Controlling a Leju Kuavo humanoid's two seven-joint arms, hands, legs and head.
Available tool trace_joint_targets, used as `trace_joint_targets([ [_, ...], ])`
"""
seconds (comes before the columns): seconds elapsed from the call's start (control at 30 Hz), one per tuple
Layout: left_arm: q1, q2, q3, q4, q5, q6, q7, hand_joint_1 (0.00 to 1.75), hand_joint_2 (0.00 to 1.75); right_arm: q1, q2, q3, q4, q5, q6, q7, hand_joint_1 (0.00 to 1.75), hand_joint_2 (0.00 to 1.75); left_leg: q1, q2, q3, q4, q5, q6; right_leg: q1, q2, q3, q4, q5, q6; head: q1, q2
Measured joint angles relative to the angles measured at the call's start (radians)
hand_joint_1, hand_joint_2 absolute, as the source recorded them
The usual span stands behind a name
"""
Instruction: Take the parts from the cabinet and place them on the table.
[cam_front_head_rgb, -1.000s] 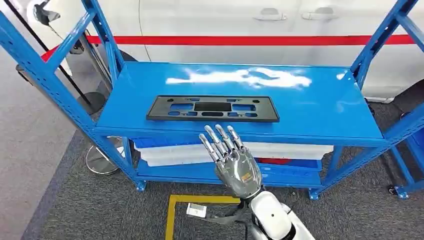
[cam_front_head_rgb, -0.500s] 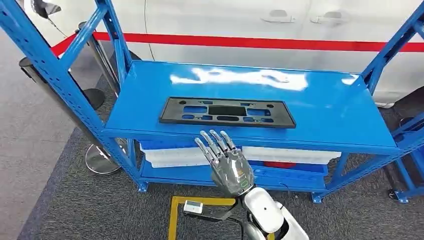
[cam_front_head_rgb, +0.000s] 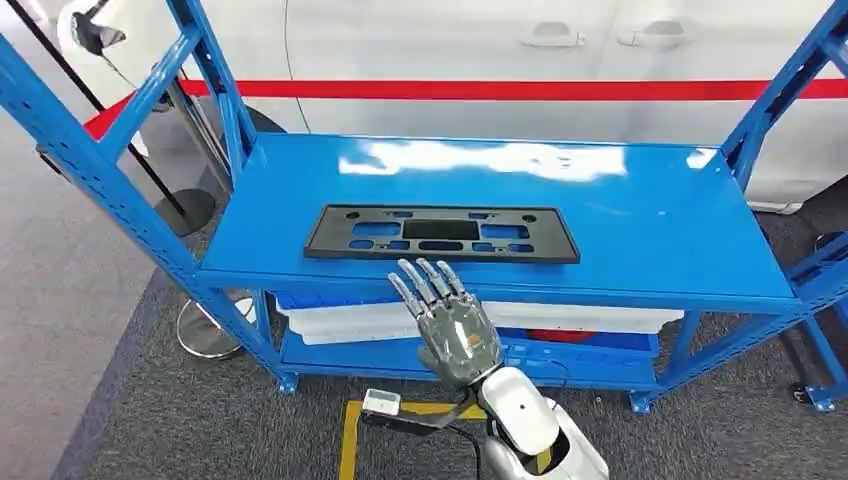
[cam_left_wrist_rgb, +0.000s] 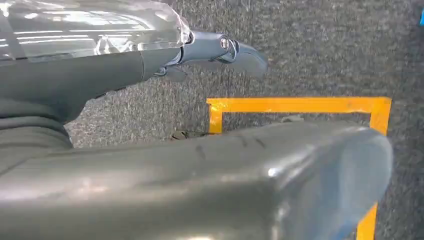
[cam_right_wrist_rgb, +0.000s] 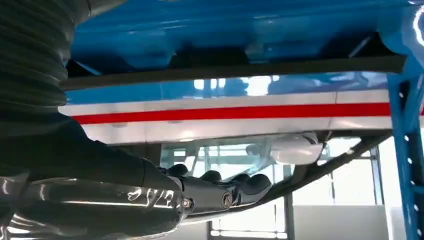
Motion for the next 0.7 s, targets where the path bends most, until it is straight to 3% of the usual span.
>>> trace_joint_targets([
  [0.03,0.003,0.001,0.002,0.0,-0.004,-0.001,0.001,0.0,0.0,-0.001,0.001,-0.003,0.011,0.003,0.003,0.005,0.0,1.75,0.002,0.0,-0.011,0.012,0.012,-0.003,0.0,0.0,0.001,0.001,-0.002,0.001,0.0,0.0],
  [0.07,0.005,0.002,0.002,0.0,-0.006,-0.001,0.002,0.0,0.0,-0.003,0.002,-0.006,0.02,0.003,0.008,0.006,0.0,1.75,0.005,0.0,0.001,-0.023,0.045,-0.006,-0.002,0.002,0.005,0.001,-0.005,0.003,0.0,0.0],
  [0.13,0.005,0.004,0.003,0.0,-0.009,-0.003,0.002,0.0,0.0,-0.013,0.007,-0.015,0.039,0.003,0.014,0.016,0.0,1.75,0.011,0.002,0.082,-0.202,0.152,-0.008,-0.004,0.004,0.016,0.006,-0.014,0.012,0.0,0.0],
  [0.17,0.006,0.005,0.003,0.0,-0.013,-0.005,0.002,0.0,0.0,-0.019,0.01,-0.019,0.049,0.005,0.016,0.022,0.0,1.75,0.012,0.005,0.113,-0.274,0.167,-0.006,-0.004,0.004,0.018,0.009,-0.02,0.018,0.0,0.0],
  [0.2,0.005,0.005,0.003,0.0,-0.015,-0.007,0.003,0.0,0.0,-0.026,0.011,-0.025,0.06,0.006,0.018,0.024,0.0,1.75,0.003,0.004,0.123,-0.288,0.154,-0.001,0.003,0.005,0.014,0.015,-0.023,0.023,0.0,0.0],
  [0.23,0.004,0.005,0.003,0.0,-0.018,-0.008,0.003,0.0,0.0,-0.029,0.012,-0.03,0.069,0.006,0.019,0.026,0.0,1.75,0.004,0.001,0.119,-0.283,0.155,0.013,0.003,0.005,0.012,0.014,-0.022,0.029,0.0,0.0],
  [0.27,0.005,0.006,0.003,0.0,-0.018,-0.009,0.003,0.0,0.0,-0.031,0.013,-0.034,0.078,0.007,0.019,0.027,0.0,1.75,0.004,0.0,0.117,-0.284,0.153,0.017,0.006,0.005,0.012,0.013,-0.023,0.031,0.0,0.0],
  [0.37,0.01,0.007,0.003,0.0,-0.026,-0.011,0.003,0.0,0.0,-0.037,0.016,-0.05,0.104,0.008,0.023,0.034,0.0,1.75,0.006,0.0,0.126,-0.294,0.156,0.04,-0.004,0.004,0.011,0.031,-0.04,0.047,0.0,0.0],
  [0.4,0.01,0.007,0.003,0.0,-0.027,-0.011,0.003,0.0,0.0,-0.041,0.018,-0.056,0.109,0.008,0.024,0.035,0.0,1.75,0.006,0.001,0.127,-0.295,0.154,0.046,-0.003,0.005,-0.012,0.076,-0.067,0.049,0.0,0.0],
  [0.47,0.009,0.008,0.003,0.0,-0.031,-0.011,0.003,0.0,0.0,-0.044,0.018,-0.068,0.124,0.008,0.028,0.035,0.0,1.75,0.004,0.001,0.129,-0.295,0.151,0.052,-0.003,0.005,-0.097,0.237,-0.134,0.053,0.0,0.0],
  [0.5,0.01,0.008,0.004,0.0,-0.035,-0.011,0.005,0.0,0.0,-0.043,0.018,-0.075,0.135,0.009,0.03,0.038,0.0,1.75,0.002,0.001,0.131,-0.294,0.149,0.055,-0.003,0.005,-0.14,0.308,-0.15,0.053,0.0,0.0],
  [0.53,0.01,0.008,0.004,0.0,-0.035,-0.011,0.005,0.0,0.0,-0.043,0.018,-0.082,0.142,0.009,0.032,0.039,0.0,1.75,0.0,0.0,0.133,-0.294,0.146,0.057,-0.003,0.005,-0.159,0.33,-0.141,0.052,0.0,0.0],
  [0.57,0.01,0.009,0.005,0.0,-0.036,-0.011,0.005,0.0,0.0,-0.044,0.018,-0.087,0.147,0.009,0.033,0.041,0.0,1.75,-0.001,-0.002,0.138,-0.293,0.143,0.056,-0.003,0.005,-0.156,0.304,-0.109,0.049,0.0,0.0],
  [0.6,0.011,0.009,0.005,0.0,-0.037,-0.012,0.005,0.0,0.0,-0.044,0.018,-0.094,0.151,0.009,0.034,0.042,0.0,1.75,-0.002,-0.003,0.143,-0.293,0.139,0.055,-0.001,0.005,-0.132,0.244,-0.064,0.043,0.0,0.0],
  [0.67,0.012,0.008,0.005,0.0,-0.039,-0.015,0.005,0.0,0.0,-0.048,0.018,-0.106,0.157,0.007,0.034,0.045,0.0,1.75,-0.005,-0.004,0.158,-0.294,0.129,0.052,0.005,0.005,-0.056,0.065,0.033,0.025,0.0,0.0],
  [0.7,0.012,0.007,0.005,0.0,-0.041,-0.017,0.006,0.0,0.0,-0.051,0.018,-0.113,0.161,0.003,0.034,0.047,0.0,1.75,-0.011,-0.004,0.158,-0.292,0.125,0.047,0.012,0.005,-0.042,0.044,0.017,0.019,0.0,0.0],
])
